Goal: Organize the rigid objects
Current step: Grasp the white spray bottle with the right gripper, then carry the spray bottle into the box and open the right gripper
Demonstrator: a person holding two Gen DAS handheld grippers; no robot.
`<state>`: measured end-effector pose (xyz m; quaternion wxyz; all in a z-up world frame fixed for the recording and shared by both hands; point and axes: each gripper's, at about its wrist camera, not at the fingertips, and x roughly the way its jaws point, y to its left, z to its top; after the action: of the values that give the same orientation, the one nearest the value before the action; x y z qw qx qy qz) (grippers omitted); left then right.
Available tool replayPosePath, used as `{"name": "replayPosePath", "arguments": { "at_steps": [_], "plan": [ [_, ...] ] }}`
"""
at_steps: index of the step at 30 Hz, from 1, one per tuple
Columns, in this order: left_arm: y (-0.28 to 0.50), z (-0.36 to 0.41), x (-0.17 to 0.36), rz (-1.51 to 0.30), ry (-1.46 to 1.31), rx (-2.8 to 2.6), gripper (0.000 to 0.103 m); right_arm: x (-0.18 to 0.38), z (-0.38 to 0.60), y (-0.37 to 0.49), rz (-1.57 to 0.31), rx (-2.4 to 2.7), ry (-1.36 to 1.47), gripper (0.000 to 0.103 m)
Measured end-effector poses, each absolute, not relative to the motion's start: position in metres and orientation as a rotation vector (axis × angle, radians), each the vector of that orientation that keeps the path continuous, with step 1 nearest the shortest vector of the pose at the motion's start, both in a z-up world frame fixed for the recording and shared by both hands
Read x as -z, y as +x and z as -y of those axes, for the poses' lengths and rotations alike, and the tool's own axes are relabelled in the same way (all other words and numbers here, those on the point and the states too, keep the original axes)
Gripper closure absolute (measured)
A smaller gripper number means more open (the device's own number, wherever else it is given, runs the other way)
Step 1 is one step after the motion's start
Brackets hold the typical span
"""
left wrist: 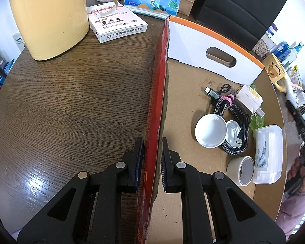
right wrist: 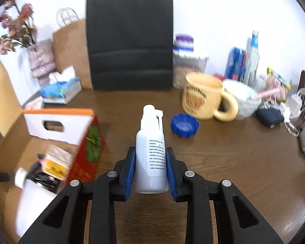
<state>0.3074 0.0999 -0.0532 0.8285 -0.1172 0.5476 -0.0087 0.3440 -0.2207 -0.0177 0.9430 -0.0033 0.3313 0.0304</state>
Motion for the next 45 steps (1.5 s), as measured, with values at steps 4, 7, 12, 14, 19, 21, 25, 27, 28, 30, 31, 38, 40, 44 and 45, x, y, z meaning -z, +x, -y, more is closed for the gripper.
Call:
{"name": "replayPosePath", "arguments": {
  "at_steps": [4,7,12,14,19,21,25,27,28,30,31,38,40,44,45],
  "plan": [
    [0.307,-0.100,0.053,-1.162,-0.249,0.018,0.092,-0.006,0.204,0.327,-0.599,-0.126,-0.027,0.072],
    [0.307,-0.100,0.053,-1.162,-0.248,0.018,0.092,-0.017,0.186,0.316,-0.564,-0.182,-0.049,0.072],
    [0.307,-0.100,0.053,-1.162,-0.249,0.019,0.092,-0.026,0.152,0.302,-0.541,-0.280,-0.119,0.071],
    [0.307,-0.100,0.053,-1.162,-0.249,0.019,0.092,-0.026,0.140,0.300,-0.546,-0.301,-0.153,0.072],
    [0.308,-0.100,0.053,-1.162,-0.246,0.018,0.092,-0.022,0.112,0.300,-0.574,-0.336,-0.231,0.071],
    [0.308,-0.100,0.053,-1.161,-0.245,0.018,0.092,-0.019,0.105,0.301,-0.586,-0.350,-0.250,0.071],
    [0.308,-0.100,0.053,-1.161,-0.246,0.018,0.092,-0.007,0.092,0.305,-0.632,-0.356,-0.277,0.071],
    [0.309,-0.101,0.053,-1.161,-0.247,0.018,0.092,-0.002,0.090,0.305,-0.647,-0.361,-0.283,0.071],
    [0.309,-0.100,0.053,-1.161,-0.246,0.018,0.092,0.000,0.089,0.305,-0.653,-0.364,-0.286,0.071],
    [0.309,-0.100,0.053,-1.162,-0.246,0.018,0.092,0.003,0.087,0.306,-0.659,-0.366,-0.289,0.071],
    [0.309,-0.101,0.053,-1.161,-0.246,0.018,0.092,0.004,0.087,0.306,-0.662,-0.366,-0.291,0.071],
    [0.309,-0.100,0.053,-1.161,-0.247,0.018,0.092,0.004,0.086,0.307,-0.668,-0.365,-0.288,0.071],
    [0.309,-0.100,0.053,-1.161,-0.246,0.018,0.092,0.004,0.085,0.306,-0.675,-0.371,-0.282,0.070],
    [0.309,-0.100,0.053,-1.161,-0.245,0.017,0.092,0.003,0.086,0.307,-0.676,-0.360,-0.279,0.038],
    [0.309,-0.100,0.053,-1.161,-0.245,0.017,0.092,0.001,0.088,0.306,-0.669,-0.362,-0.272,0.019]
  ]
}}
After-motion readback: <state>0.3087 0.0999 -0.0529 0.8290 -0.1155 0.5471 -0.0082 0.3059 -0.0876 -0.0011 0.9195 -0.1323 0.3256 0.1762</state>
